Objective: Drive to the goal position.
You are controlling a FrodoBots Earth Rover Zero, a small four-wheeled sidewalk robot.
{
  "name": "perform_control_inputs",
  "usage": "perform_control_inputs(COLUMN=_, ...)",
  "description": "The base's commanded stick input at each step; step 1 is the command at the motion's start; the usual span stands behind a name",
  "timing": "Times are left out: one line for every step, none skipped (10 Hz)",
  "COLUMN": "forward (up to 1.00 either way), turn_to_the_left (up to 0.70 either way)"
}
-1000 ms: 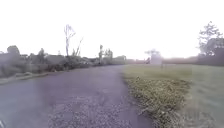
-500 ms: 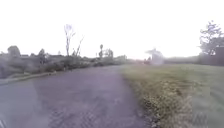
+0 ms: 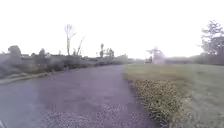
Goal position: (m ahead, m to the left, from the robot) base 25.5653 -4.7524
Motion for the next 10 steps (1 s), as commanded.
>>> perform_control_inputs(forward=0.7, turn_to_the_left=-0.14)
perform_control_inputs(forward=0.7, turn_to_the_left=-0.14)
perform_control_inputs(forward=0.7, turn_to_the_left=-0.14)
perform_control_inputs(forward=0.7, turn_to_the_left=-0.14)
perform_control_inputs(forward=0.7, turn_to_the_left=-0.14)
perform_control_inputs(forward=0.7, turn_to_the_left=-0.14)
perform_control_inputs(forward=0.7, turn_to_the_left=-0.14)
perform_control_inputs(forward=0.7, turn_to_the_left=-0.14)
perform_control_inputs(forward=0.7, turn_to_the_left=-0.14)
perform_control_inputs(forward=0.7, turn_to_the_left=-0.14)
